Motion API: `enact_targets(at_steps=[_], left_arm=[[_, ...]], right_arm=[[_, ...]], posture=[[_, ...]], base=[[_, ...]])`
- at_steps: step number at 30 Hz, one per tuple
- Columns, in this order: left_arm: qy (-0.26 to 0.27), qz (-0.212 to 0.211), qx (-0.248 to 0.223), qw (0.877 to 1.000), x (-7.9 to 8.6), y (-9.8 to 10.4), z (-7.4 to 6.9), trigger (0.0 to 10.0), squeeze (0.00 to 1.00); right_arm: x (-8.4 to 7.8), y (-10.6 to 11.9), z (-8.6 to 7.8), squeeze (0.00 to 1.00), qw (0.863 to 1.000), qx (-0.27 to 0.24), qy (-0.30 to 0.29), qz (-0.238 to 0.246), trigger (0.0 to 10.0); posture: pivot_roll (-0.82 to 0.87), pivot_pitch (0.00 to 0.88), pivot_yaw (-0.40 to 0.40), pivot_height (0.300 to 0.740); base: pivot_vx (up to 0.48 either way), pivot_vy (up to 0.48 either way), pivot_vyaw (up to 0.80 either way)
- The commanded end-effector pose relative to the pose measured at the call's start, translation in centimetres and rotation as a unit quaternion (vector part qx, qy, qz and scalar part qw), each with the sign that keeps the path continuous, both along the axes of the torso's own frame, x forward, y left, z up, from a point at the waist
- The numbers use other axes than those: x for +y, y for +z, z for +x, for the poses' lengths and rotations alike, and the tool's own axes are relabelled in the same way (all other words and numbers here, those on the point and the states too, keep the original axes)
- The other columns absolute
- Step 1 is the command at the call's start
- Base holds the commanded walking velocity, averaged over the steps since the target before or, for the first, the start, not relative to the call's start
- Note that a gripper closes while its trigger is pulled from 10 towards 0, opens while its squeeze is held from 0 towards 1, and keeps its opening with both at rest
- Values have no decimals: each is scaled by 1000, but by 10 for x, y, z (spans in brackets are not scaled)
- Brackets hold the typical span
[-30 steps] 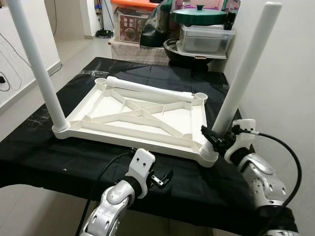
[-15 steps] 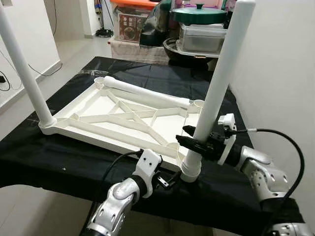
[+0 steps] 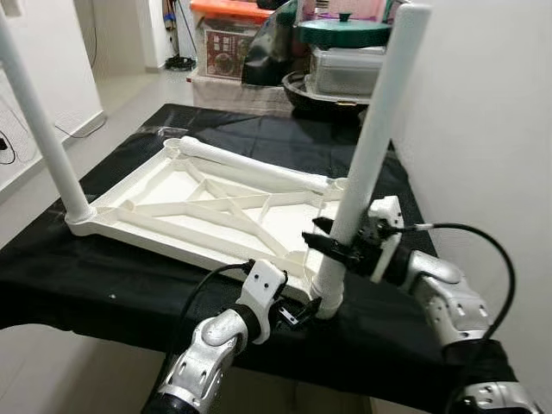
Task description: Building children table
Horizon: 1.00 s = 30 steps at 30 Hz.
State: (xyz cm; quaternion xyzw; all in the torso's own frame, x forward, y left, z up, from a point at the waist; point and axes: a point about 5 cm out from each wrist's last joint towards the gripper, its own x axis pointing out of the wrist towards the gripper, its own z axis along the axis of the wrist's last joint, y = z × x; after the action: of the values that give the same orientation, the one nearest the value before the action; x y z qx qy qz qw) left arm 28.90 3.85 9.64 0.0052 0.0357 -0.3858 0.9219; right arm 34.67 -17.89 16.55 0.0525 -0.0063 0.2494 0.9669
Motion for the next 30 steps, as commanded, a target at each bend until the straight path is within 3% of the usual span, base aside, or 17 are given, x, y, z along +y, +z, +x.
enact_targets(at_steps=[1,3,5,6,9,11,12,15,20,21,22,23,24,25,28,29,30], left_arm=[[4,1,1,1000,3,-2,2,10000,0],[4,1,0,1000,3,-2,3,10000,0],[7,-1,-2,1000,2,0,7,10000,0],[7,-1,-2,1000,2,0,7,10000,0],[9,-1,-8,1000,0,3,11,10000,0],[9,-2,-9,1000,-1,3,12,10000,0],[8,1,-9,1000,-2,3,13,10000,0],[6,4,-11,1000,-4,3,14,10000,0],[8,4,-21,1000,-4,4,14,10000,0],[7,5,-25,1000,-5,5,14,10000,0],[7,5,-27,1000,-5,5,13,10000,0],[6,4,-30,1000,-5,5,13,10000,0],[6,4,-30,1000,-5,5,13,10000,0],[7,2,-33,999,-5,6,13,10000,0],[8,-2,-35,999,-4,7,14,10000,0],[9,-2,-35,999,-4,7,14,10000,0],[9,-2,-35,999,-4,7,14,10000,0]], right_arm=[[-33,-18,1,0,984,51,-171,15,0],[-37,-19,1,0,976,54,-210,17,0],[-46,-20,-2,0,942,69,-329,21,0],[-46,-20,-2,0,942,69,-329,21,0],[-42,-20,-12,0,880,76,-467,36,0],[-40,-20,-14,0,872,76,-483,39,0],[-35,-19,-17,0,846,75,-525,46,0],[-29,-19,-16,0,824,75,-559,51,0],[-21,-16,-12,0,818,71,-568,59,0],[-21,-15,-11,0,823,63,-561,58,10000],[-21,-14,-10,0,830,53,-552,55,10000],[-22,-12,-9,290,838,42,-542,48,10000],[-22,-12,-9,290,838,42,-542,48,10000],[-22,-11,-8,1000,851,25,-523,45,10000],[-21,-10,-7,1000,872,7,-488,38,10000],[-22,-11,-6,306,884,-3,-467,8,10000],[-22,-11,-6,306,884,-3,-467,8,10000]], posture=[[112,0,-60,740],[112,0,-60,740],[100,0,-51,740],[100,0,-51,740],[91,0,-47,740],[91,0,-47,740],[88,0,-55,740],[94,0,-57,740],[96,0,-59,740],[85,0,-57,740],[85,0,-57,740],[74,0,-55,740],[74,0,-55,740],[63,0,-51,740],[59,0,-44,740],[55,0,-43,740],[55,0,-43,740]], base=[[0,0,0],[0,0,0],[0,0,0],[0,0,0],[0,0,0],[0,0,0],[0,0,0],[0,0,0],[0,0,0],[0,0,0],[0,0,0],[0,0,0],[0,0,0],[0,0,0],[0,0,0],[0,0,0],[0,0,0]])
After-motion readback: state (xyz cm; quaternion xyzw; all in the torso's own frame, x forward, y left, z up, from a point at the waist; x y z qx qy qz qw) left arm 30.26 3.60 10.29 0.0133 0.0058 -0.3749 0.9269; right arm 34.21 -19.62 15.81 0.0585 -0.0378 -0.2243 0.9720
